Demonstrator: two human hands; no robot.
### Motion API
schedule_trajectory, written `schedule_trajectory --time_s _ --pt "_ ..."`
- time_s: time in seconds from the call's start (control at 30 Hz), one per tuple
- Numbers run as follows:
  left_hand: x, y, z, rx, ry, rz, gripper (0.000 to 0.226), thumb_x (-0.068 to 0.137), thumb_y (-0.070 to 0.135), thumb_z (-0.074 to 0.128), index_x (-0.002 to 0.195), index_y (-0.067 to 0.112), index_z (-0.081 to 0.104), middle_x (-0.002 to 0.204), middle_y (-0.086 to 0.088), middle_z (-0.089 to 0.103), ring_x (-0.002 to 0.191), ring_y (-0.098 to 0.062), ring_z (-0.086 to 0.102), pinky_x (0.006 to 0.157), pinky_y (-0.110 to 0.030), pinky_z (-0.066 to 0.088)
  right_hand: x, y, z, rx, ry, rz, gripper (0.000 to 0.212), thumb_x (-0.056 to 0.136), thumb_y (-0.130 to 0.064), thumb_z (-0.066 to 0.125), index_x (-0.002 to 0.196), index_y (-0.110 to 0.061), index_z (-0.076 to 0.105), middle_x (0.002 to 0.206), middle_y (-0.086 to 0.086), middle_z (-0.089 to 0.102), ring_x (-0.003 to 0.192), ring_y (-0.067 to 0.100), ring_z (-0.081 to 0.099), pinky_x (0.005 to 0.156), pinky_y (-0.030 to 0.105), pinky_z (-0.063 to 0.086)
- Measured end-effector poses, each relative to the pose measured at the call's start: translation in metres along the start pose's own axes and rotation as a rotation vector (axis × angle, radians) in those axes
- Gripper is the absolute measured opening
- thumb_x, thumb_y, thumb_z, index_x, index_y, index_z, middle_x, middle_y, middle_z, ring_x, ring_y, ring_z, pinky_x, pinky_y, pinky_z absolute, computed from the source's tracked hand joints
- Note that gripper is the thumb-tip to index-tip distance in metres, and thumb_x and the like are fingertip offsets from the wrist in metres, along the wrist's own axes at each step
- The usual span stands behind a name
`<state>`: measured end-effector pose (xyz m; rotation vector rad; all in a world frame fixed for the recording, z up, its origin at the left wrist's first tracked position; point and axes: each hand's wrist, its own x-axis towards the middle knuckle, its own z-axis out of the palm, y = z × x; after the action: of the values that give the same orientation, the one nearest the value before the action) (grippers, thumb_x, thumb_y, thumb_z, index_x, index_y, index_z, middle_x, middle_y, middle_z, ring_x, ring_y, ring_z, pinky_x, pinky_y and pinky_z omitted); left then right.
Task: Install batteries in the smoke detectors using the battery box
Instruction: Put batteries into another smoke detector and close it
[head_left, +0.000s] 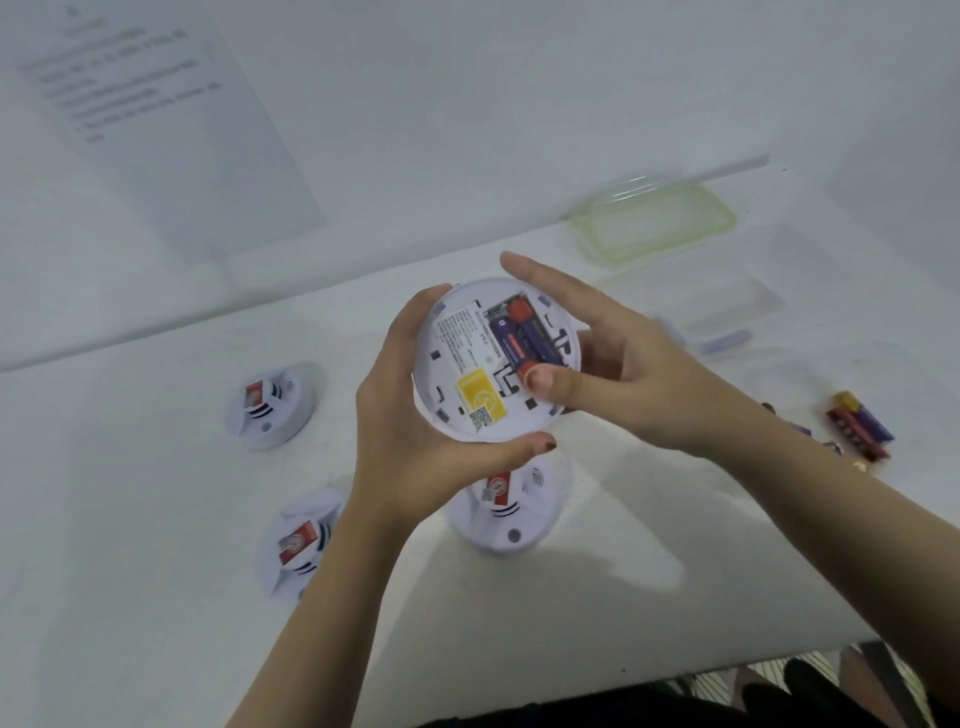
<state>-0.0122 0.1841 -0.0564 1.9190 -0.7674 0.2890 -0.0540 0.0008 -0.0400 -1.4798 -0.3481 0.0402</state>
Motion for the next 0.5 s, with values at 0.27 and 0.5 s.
schedule_trajectory --time_s 0.27,0.5 --pt "-0.026 -0.010 -0.040 0.000 -0.011 -0.021 0.092 0.045 0.027 0.095 0.119 0.036 0.042 0.111 0.043 0.055 0.106 0.016 0.055 0.081 -0.001 0.042 0.013 0.012 0.051 0.026 0.060 0.018 0.063 0.086 0.006 0.060 0.134 -0.032 0.044 0.111 0.009 0.068 0.094 0.029 0.067 0.071 0.029 0.057" --pt "-0.041 -0.032 -0.074 -0.034 -0.085 -0.075 0.094 0.045 0.029 0.086 0.125 0.027 0.037 0.115 0.047 0.046 0.111 0.017 0.050 0.082 0.000 0.041 0.024 0.025 0.098 0.067 0.126 0.075 0.062 0.087 0.011 0.056 0.134 -0.027 0.046 0.104 0.007 0.068 0.090 0.023 0.066 0.073 0.033 0.059"
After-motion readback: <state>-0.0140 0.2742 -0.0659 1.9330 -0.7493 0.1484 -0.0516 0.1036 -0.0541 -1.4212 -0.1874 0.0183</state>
